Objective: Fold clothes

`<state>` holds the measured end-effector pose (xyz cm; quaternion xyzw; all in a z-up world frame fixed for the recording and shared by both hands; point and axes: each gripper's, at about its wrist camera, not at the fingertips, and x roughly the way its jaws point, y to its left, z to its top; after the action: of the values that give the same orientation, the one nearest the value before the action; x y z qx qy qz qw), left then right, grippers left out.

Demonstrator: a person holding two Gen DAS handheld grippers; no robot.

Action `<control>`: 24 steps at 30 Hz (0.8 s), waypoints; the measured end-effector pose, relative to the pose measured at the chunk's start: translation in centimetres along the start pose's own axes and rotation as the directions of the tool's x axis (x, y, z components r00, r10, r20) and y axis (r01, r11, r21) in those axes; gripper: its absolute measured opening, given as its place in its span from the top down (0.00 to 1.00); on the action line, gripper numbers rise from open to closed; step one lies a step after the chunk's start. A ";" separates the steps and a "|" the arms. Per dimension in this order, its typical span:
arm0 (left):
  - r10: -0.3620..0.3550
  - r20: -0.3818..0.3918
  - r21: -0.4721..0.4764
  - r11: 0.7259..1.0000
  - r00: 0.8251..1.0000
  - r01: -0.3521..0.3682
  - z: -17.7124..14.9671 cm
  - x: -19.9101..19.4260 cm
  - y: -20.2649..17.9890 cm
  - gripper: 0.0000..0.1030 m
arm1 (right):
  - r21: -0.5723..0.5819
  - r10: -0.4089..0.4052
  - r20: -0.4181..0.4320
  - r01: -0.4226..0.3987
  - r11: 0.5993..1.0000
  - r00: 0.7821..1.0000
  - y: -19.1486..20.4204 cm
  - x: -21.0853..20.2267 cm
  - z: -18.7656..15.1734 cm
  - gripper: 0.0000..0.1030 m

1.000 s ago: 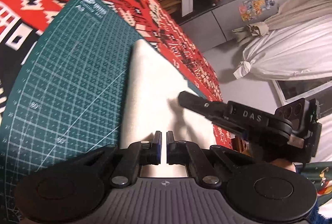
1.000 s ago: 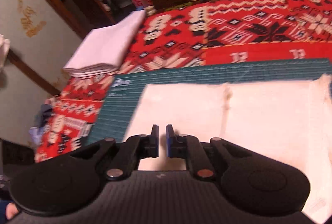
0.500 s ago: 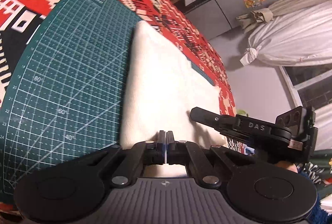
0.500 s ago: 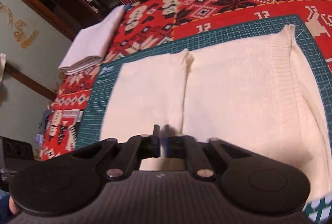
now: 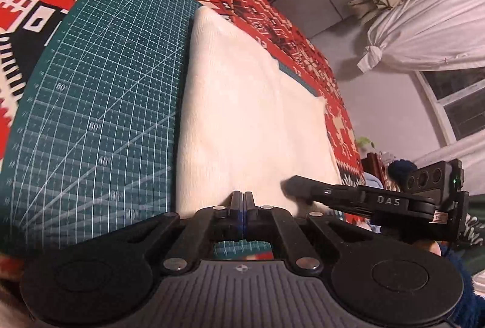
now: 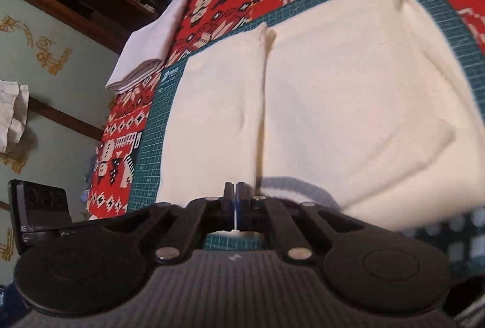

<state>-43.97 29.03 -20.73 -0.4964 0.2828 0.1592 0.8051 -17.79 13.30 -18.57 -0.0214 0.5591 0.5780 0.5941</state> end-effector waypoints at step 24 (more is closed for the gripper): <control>0.184 0.031 0.042 0.982 0.982 -0.185 -0.3 -1.8 0.5 0.85 | 0.017 -0.432 0.184 0.437 0.900 0.883 -7.0 -8.6 -1.2 0.92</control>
<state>-45.73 29.05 -20.12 -0.4479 0.3204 0.2334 0.8014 -11.06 4.50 -17.38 -0.1002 0.4759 0.4367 0.7568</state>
